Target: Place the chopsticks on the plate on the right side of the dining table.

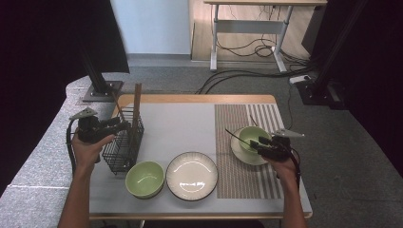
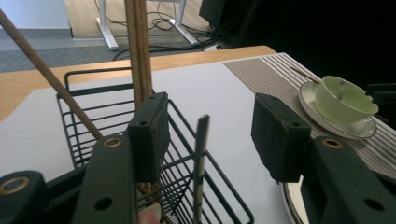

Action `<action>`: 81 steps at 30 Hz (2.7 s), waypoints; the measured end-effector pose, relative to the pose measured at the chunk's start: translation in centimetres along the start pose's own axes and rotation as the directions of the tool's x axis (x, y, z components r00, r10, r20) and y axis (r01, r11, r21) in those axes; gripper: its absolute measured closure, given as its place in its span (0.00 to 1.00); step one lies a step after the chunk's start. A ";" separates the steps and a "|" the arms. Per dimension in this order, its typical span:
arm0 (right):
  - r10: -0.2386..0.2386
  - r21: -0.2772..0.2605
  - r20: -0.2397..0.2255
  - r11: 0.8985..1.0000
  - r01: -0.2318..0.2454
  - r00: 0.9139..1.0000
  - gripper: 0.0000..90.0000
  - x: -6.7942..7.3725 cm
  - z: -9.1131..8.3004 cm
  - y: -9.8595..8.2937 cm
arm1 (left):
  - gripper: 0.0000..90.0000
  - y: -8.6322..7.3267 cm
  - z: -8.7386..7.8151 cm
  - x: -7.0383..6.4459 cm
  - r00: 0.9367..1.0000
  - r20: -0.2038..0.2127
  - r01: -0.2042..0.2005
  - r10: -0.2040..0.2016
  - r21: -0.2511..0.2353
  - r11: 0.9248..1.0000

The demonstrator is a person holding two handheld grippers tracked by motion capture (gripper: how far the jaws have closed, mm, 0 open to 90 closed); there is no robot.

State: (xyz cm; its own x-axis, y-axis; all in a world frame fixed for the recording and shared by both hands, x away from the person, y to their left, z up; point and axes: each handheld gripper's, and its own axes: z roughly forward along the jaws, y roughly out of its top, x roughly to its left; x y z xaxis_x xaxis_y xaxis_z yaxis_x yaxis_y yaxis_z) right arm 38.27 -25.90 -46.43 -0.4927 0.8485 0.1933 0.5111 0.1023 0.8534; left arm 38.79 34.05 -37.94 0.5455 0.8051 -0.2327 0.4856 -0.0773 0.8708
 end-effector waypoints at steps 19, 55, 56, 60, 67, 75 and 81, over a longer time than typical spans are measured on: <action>0.001 0.004 -0.005 1.000 -0.001 1.000 0.56 0.1 -0.1 -0.2 | 0.50 0.2 0.6 1.7 0.999 -0.033 0.006 -0.006 0.004 1.000; -0.012 0.000 -0.002 1.000 0.012 1.000 0.56 0.5 -0.8 -0.3 | 0.50 -0.1 1.0 5.4 0.991 -0.129 0.044 -0.043 0.003 0.999; -0.012 0.002 -0.001 1.000 0.012 1.000 0.56 0.5 -0.8 -0.4 | 0.50 0.0 1.2 5.4 0.990 -0.132 0.040 -0.038 0.007 0.999; -0.015 0.007 0.002 1.000 0.015 1.000 0.56 0.5 -0.7 -0.4 | 0.50 0.0 1.6 5.5 0.990 -0.133 0.041 -0.040 0.005 0.999; -0.039 0.013 -0.003 0.999 0.039 0.999 0.56 0.8 -0.6 -0.4 | 0.50 -0.1 2.5 5.9 0.990 -0.136 0.045 -0.044 -0.001 0.999; -0.062 0.025 -0.012 0.998 0.062 0.998 0.56 1.1 -0.5 -0.4 | 0.52 -0.2 2.9 6.2 0.986 -0.156 0.057 -0.060 -0.023 0.998; -0.066 0.020 -0.012 0.998 0.066 0.998 0.56 1.2 -0.6 -0.5 | 0.51 0.1 3.2 6.2 0.987 -0.148 0.056 -0.058 -0.015 0.998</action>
State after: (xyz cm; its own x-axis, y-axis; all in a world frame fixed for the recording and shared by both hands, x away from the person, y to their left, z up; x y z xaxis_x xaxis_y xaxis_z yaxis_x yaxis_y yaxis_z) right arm 37.02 -25.29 -46.28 -0.5332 0.8339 0.1425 0.4917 0.1684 0.8543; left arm 44.38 37.12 -40.69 0.4094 0.8864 -0.2161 0.5049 -0.0229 0.8629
